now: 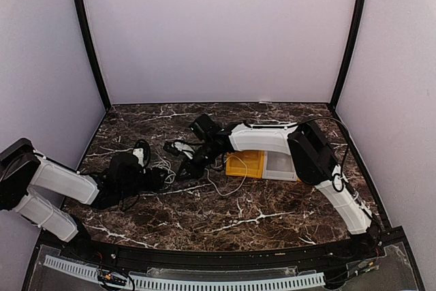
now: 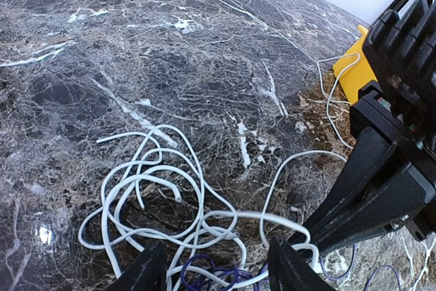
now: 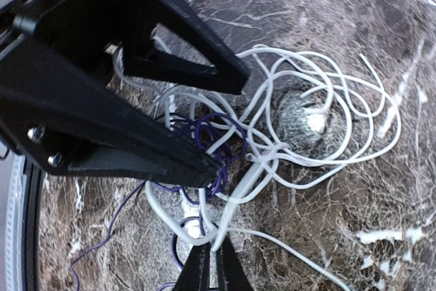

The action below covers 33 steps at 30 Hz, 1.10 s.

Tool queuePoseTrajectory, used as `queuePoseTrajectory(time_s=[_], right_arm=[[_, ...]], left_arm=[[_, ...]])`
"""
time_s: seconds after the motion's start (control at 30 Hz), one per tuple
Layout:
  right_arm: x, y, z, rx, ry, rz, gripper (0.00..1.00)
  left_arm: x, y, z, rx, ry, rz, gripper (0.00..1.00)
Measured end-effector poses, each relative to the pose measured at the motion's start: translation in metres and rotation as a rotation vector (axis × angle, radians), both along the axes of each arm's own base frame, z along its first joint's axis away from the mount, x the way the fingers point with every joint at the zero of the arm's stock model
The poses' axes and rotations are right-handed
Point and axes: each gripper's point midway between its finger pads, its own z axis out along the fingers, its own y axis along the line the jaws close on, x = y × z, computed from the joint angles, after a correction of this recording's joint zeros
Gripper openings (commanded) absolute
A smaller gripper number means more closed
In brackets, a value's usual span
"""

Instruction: Untangle the cables

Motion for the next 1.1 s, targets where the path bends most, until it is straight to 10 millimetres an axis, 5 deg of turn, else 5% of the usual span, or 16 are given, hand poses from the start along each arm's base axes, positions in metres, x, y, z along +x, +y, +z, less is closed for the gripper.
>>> queuePoseTrajectory(time_s=[0.23, 0.37, 0.47, 0.67, 0.77, 0.9, 1.1], right_arm=[[0.006, -0.007, 0.003, -0.017, -0.034, -0.022, 0.00], [0.018, -0.020, 0.035, -0.022, -0.098, -0.043, 0.00], [0.043, -0.036, 0.091, 0.027, -0.174, -0.096, 0.00], [0.105, -0.098, 0.266, 0.231, -0.461, -0.278, 0.00], [0.104, -0.132, 0.346, 0.324, -0.620, -0.344, 0.00], [0.083, -0.154, 0.410, 0.396, -0.778, -0.369, 0.00], [0.089, -0.180, 0.438, 0.373, -0.932, -0.429, 0.00]], left_arm=[[-0.002, 0.002, -0.003, 0.004, 0.004, 0.000, 0.53], [-0.002, 0.002, 0.001, 0.000, -0.006, 0.002, 0.54], [-0.002, 0.003, 0.010, -0.013, -0.031, 0.005, 0.54], [-0.003, 0.006, 0.016, -0.022, -0.051, 0.010, 0.54], [-0.003, 0.006, 0.015, -0.021, -0.049, 0.009, 0.54], [-0.004, 0.006, 0.015, -0.022, -0.048, 0.009, 0.54], [-0.006, 0.008, 0.026, -0.036, -0.064, 0.010, 0.54]])
